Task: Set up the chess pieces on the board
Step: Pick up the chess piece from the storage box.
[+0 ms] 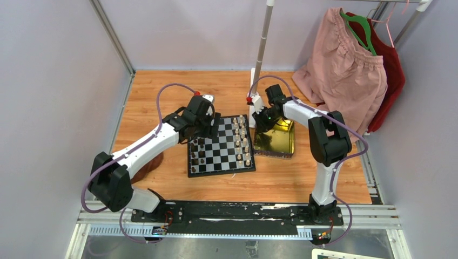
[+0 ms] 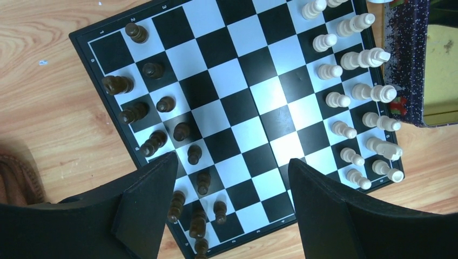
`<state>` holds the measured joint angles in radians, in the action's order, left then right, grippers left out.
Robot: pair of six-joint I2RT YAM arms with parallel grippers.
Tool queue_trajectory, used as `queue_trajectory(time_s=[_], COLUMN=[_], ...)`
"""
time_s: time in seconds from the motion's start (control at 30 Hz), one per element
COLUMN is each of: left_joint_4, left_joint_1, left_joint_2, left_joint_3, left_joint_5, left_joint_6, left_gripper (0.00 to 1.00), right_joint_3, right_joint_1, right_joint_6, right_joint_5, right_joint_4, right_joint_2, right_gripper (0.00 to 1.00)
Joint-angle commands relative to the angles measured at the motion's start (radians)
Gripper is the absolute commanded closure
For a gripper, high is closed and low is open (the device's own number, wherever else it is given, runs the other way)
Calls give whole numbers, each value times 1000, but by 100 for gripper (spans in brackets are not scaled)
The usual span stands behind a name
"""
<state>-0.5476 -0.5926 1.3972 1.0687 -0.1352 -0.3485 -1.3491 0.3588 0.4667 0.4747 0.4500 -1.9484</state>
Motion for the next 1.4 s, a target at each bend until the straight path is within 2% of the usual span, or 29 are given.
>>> queue_trajectory(time_s=[0.0, 0.8, 1.1, 1.37], left_joint_4=[-1, 14, 61, 197], left_joint_1=[-6, -5, -5, -2], left_joint_2=[0, -108, -136, -103], left_joint_3=[43, 41, 25, 0], left_joint_5=[4, 43, 109, 229], left_joint_6=[8, -30, -109, -240], left_gripper=[20, 20, 19, 18], right_joint_3=[-12, 64, 27, -19], right_joint_1=[-8, 1, 51, 169], right_joint_6=[-27, -153, -215, -309], right_joint_5=[9, -40, 58, 167], right_joint_4=[10, 85, 146, 149], right_joint_2=[22, 236, 328, 351], right_gripper=[81, 99, 100, 100])
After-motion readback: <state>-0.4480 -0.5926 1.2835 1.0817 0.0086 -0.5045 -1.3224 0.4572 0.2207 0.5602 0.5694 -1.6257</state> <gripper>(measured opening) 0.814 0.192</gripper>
